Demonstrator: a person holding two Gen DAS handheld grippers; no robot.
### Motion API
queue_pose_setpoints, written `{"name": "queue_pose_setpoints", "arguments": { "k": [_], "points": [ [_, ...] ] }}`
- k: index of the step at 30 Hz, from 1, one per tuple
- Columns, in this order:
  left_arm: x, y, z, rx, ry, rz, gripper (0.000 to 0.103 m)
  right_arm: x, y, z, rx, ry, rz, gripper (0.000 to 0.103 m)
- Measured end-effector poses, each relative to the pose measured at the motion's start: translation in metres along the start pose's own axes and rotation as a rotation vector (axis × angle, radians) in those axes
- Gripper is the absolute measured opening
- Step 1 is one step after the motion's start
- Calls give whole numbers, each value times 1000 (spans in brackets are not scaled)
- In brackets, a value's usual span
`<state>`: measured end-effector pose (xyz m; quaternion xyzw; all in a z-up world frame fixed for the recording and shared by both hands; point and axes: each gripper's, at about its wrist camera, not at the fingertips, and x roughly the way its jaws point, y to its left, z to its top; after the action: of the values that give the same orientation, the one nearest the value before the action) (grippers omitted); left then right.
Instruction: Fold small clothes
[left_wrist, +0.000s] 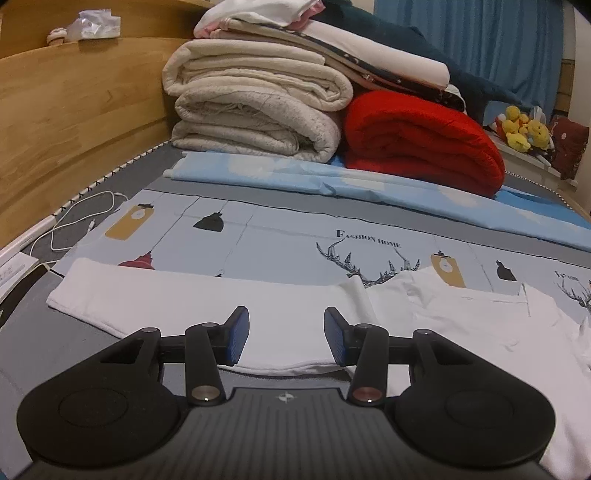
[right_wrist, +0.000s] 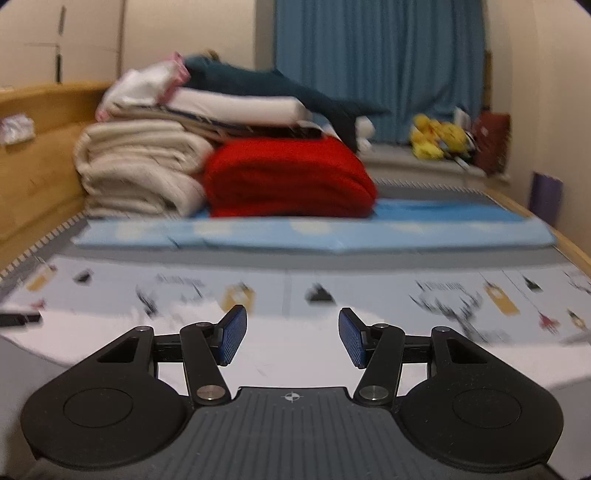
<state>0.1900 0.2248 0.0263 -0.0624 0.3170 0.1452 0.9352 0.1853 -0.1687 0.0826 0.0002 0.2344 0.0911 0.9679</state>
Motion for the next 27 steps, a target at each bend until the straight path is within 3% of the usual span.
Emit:
{"name": "queue_pose_setpoints", "arguments": {
  "k": [7,11,17,21,23,27],
  "points": [
    [10,6,-3,2,2,34,50,33,31,15,-74,-74,96,57],
    [25,16,-5,-15,18,79,50,56,25,5,-40,-43,121,56],
    [59,53,-5,-72,60,165,50,81,25,-1,-25,49,86,55],
    [83,94,0,-168,79,224,56,90,24,0,-66,59,68,53],
    [93,119,2,-247,85,239,69,98,20,0,-47,91,60,51],
    [107,165,4,-377,71,355,75,109,14,0,-26,130,52,32]
  ]
}}
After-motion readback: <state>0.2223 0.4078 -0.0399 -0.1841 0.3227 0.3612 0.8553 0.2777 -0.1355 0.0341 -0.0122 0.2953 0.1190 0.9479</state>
